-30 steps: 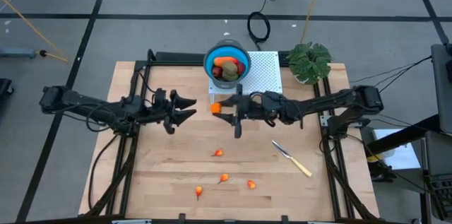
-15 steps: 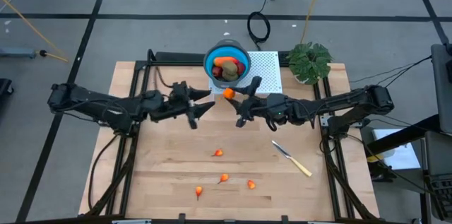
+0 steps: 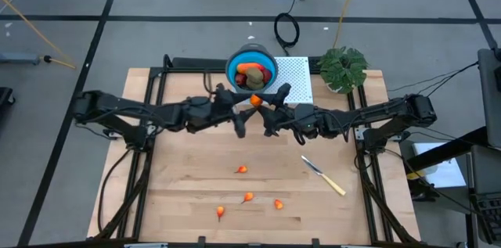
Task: Pick & Place Fruit
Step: Put the orange into the blue strainer bowl on the shelf
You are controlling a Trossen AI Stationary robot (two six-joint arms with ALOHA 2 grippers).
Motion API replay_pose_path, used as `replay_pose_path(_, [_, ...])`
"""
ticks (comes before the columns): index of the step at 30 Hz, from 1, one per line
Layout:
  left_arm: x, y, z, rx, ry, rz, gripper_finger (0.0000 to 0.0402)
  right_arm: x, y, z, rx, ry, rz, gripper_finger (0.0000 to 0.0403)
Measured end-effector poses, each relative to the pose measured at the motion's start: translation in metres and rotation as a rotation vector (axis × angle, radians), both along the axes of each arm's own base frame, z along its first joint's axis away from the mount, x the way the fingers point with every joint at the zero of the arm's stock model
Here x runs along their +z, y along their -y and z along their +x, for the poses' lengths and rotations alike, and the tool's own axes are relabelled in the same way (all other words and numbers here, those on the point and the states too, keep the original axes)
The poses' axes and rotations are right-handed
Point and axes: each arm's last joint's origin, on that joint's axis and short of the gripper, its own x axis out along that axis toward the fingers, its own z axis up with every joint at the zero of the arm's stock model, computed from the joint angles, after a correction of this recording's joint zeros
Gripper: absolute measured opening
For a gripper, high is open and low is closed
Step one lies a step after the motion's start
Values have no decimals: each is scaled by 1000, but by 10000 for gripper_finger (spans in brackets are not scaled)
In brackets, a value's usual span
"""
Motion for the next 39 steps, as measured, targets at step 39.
replay_pose_path(39, [1, -8, 22, 64, -69, -26, 117, -1, 0, 0, -22, -20, -21, 158])
